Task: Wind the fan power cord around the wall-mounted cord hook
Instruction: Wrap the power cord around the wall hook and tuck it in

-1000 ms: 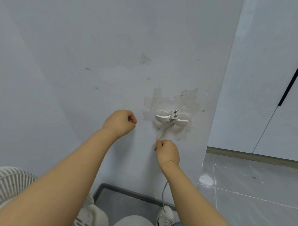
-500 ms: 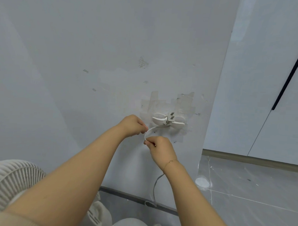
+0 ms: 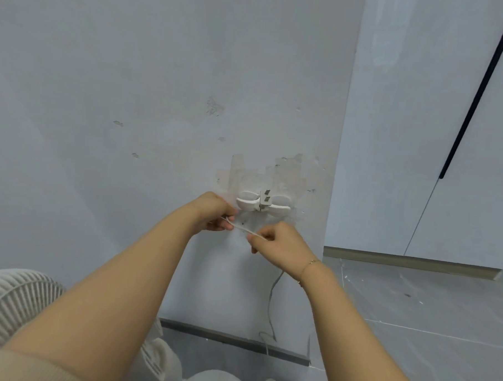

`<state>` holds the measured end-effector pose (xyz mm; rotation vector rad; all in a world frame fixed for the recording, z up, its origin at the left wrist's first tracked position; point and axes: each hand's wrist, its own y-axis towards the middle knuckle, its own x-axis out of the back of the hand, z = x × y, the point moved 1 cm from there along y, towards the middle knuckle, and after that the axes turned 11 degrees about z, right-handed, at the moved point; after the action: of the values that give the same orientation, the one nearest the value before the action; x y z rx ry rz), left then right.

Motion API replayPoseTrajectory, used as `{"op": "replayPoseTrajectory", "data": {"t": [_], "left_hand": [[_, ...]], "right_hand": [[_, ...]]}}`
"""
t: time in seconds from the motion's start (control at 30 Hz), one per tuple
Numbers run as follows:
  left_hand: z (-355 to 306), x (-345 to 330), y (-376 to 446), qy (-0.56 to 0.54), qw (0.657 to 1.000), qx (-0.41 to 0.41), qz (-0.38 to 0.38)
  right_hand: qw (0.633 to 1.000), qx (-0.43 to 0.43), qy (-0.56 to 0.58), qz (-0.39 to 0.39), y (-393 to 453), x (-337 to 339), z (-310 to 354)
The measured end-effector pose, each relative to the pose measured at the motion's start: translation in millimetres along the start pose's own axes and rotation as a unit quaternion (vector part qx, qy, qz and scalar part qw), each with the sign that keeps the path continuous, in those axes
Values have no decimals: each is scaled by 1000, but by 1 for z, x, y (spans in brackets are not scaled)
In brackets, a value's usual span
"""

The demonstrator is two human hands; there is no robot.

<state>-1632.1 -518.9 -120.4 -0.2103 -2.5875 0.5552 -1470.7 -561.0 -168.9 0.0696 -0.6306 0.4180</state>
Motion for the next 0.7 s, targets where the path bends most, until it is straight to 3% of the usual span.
{"op": "replayPoseTrajectory", "data": {"t": [0.13, 0.3, 0.5, 0.7], "left_hand": [[-4, -2, -3, -149, 989, 16, -4], [-9, -5, -5, -235, 972, 16, -29], [-16, -6, -8, -263, 962, -39, -64], [-18, -5, -10, -238, 965, -90, -61]], "right_hand": [[996, 45, 14, -69, -6, 21, 2], [979, 104, -43, -167, -8, 20, 12], [936, 165, -28, -309, -7, 14, 24], [922, 161, 32, -350, -2, 16, 28]]}}
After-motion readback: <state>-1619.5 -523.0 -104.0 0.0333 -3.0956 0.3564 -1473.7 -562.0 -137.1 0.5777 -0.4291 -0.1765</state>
